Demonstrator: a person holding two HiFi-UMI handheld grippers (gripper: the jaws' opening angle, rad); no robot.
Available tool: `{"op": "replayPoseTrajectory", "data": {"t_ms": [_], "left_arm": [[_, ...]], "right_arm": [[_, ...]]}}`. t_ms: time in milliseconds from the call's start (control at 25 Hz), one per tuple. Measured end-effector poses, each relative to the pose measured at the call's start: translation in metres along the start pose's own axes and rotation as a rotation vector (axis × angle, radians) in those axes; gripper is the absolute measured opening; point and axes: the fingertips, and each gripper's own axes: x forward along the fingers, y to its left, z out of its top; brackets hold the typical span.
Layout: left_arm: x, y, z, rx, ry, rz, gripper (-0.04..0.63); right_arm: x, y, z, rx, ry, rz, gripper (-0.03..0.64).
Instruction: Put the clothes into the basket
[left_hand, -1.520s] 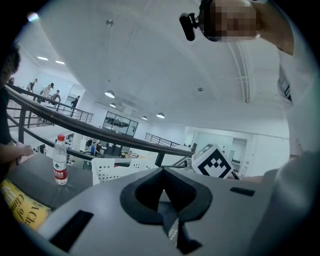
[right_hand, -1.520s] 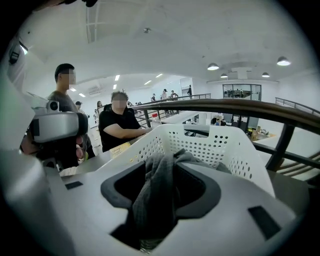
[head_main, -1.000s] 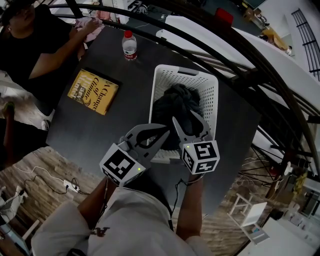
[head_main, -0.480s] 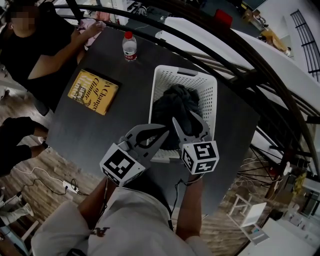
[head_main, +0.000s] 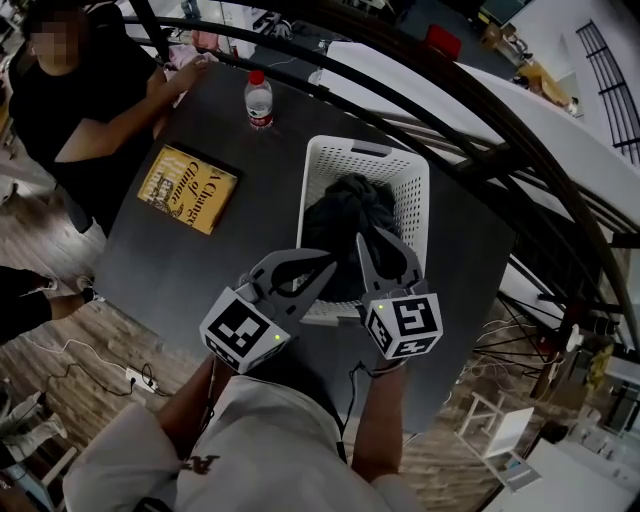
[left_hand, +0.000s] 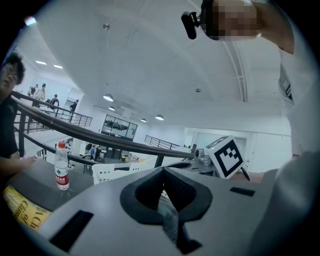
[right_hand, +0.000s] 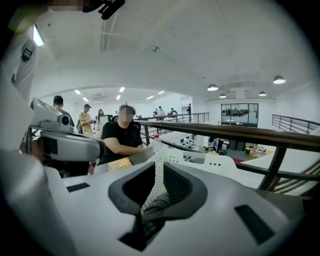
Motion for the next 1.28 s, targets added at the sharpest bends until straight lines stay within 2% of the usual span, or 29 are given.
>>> {"op": "replayPoseTrajectory", "data": {"t_ms": [160,280,440,800,1280], "left_arm": [[-0.006,-0.004,0.013,0.02,-0.024,-0.001,0.005],[-0.015,-0.007,0.025,0.022,-0.05,0.002,0.005],[-0.029,-0.01,0.04,0.043,-0.115,0.025,0.005],[-0.063,-0.041,0.043,0.061,-0.131,0.061,0.005],[-0.086,-0.063,0.046,0.096,-0.147,0.082,0.005]], "right_arm": [[-0.023,0.007,0.029,0.01,-0.137,0.007,0.025],[-0.048,0.016,0.051,0.032,-0.243,0.013,0.02],[-0.083,0.028,0.063,0.054,-0.328,0.001,0.02],[-0.139,0.055,0.056,0.091,-0.389,-0.023,0.018],[-0.162,0.078,0.061,0.033,-0.405,-0.007,0.018]]}}
